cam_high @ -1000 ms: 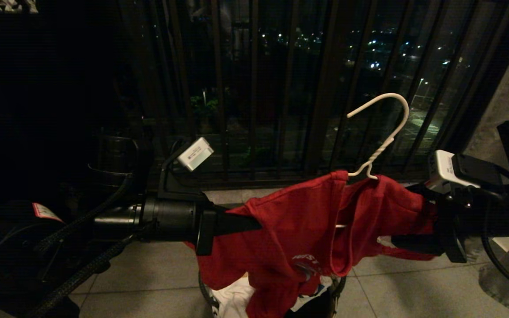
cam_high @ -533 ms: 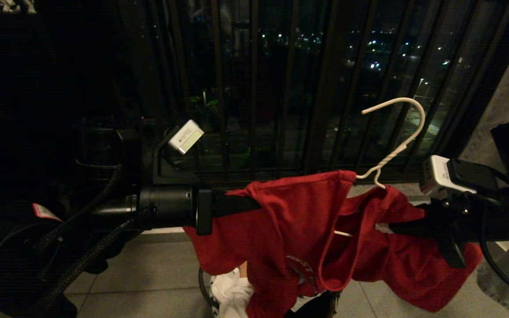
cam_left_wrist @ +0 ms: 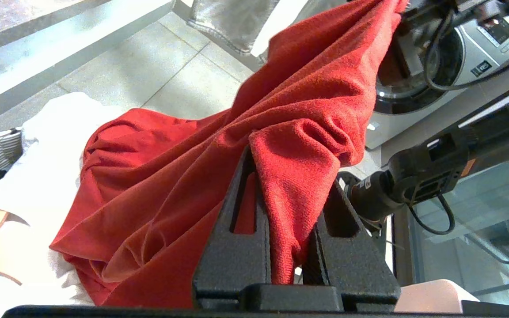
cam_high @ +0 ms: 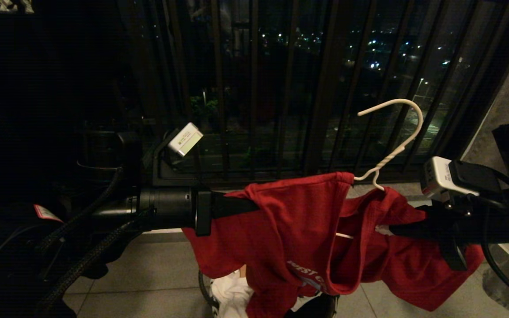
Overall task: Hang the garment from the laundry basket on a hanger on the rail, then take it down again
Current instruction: Hang the clothes rack on the clothesline
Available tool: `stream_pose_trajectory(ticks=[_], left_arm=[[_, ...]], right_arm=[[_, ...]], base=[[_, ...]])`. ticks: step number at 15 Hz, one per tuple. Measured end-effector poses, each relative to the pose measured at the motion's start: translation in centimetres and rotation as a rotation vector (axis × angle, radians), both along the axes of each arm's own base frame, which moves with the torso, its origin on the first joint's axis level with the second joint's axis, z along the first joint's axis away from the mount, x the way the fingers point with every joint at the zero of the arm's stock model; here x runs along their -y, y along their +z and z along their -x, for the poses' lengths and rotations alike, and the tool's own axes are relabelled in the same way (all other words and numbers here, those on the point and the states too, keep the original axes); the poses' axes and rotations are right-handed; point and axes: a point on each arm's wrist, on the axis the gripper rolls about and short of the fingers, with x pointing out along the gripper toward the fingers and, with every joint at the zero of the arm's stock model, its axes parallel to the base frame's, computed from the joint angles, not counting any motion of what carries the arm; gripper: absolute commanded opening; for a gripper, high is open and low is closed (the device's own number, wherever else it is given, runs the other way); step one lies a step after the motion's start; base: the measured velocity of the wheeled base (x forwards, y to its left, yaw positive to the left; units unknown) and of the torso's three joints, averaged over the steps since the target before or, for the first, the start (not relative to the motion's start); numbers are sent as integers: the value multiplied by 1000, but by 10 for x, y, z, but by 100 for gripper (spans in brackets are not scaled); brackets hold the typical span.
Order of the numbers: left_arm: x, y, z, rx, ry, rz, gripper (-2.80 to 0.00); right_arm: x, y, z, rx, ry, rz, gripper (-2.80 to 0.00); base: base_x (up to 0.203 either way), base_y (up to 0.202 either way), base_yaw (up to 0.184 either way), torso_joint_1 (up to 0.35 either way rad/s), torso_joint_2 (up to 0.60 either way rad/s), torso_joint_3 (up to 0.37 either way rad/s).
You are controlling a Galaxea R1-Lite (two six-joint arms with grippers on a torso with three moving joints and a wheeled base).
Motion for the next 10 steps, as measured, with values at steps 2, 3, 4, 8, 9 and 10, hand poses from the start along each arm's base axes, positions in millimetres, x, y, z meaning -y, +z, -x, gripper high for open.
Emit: stream_pose_trajectory(ticks=[2,3,4,8,9,10], left_arm=[[-1,-1,0,8,3,-2,0],[-1,-2,-1,32,8,-4,0],[-1,-4,-1,54,7,-6,0],[-1,-7,-1,61,0,-5,0],[-2,-7,-2,62,3,-7,0],[-4,-7,-2,64,9,-6,0]], right_arm=[[-1,0,1,2,5,0,-280],[-1,0,2,0,7,-2,-280],[-1,0,2,1,9,-2,-280],[-1,1,3,8,8,-2,-280],[-1,1,3,9,7,-2,-280],[-1,1,2,9,6,-2,-280]], base=[[0,0,0,0,0,0],[0,0,0,0,0,0],[0,0,0,0,0,0],[0,0,0,0,0,0],[0,0,0,0,0,0],[0,0,0,0,0,0]])
